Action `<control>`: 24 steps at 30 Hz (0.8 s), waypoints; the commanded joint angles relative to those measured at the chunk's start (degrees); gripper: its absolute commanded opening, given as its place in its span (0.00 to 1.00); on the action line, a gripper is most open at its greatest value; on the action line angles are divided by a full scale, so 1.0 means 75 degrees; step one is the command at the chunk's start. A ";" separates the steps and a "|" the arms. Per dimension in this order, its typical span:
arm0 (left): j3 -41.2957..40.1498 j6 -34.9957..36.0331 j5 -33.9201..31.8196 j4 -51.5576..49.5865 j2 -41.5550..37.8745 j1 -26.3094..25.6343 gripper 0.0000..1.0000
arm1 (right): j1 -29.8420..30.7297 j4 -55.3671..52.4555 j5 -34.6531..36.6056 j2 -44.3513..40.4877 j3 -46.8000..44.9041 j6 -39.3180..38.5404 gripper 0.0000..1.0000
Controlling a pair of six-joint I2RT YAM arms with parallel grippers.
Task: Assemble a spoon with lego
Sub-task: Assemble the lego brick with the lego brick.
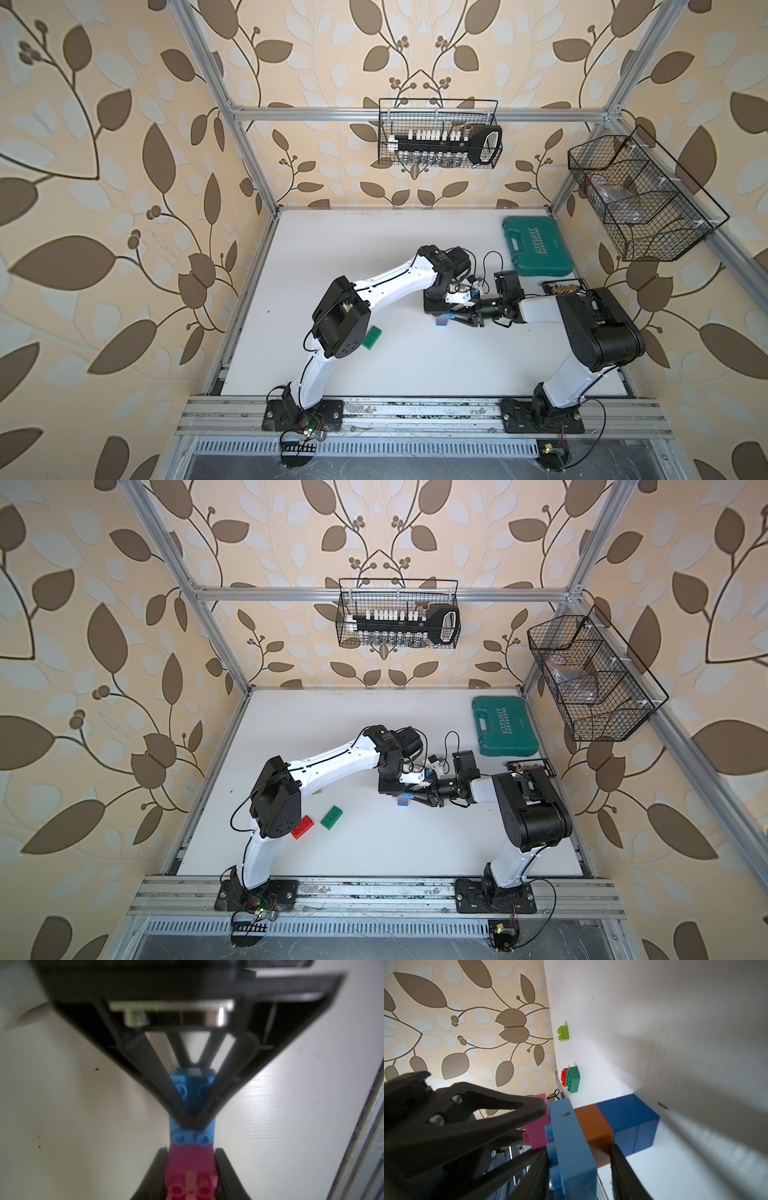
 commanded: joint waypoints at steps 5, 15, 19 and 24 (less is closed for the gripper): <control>-0.0528 -0.0132 0.0278 0.0452 0.0574 -0.0148 0.00 | 0.0091 -0.0625 0.0745 0.0473 0.0020 -0.0069 0.43; 0.0021 -0.0159 0.0285 0.0108 0.0425 -0.0131 0.30 | 0.0088 -0.0798 0.0799 0.0257 0.0043 -0.0158 0.43; 0.0220 -0.0170 0.0156 0.0081 0.0412 -0.0127 0.43 | 0.0088 -0.0879 0.0833 0.0216 0.0056 -0.0205 0.44; 0.0247 -0.0219 0.0052 0.0174 0.0271 -0.0102 0.51 | 0.0089 -0.0871 0.0831 0.0225 0.0067 -0.0207 0.44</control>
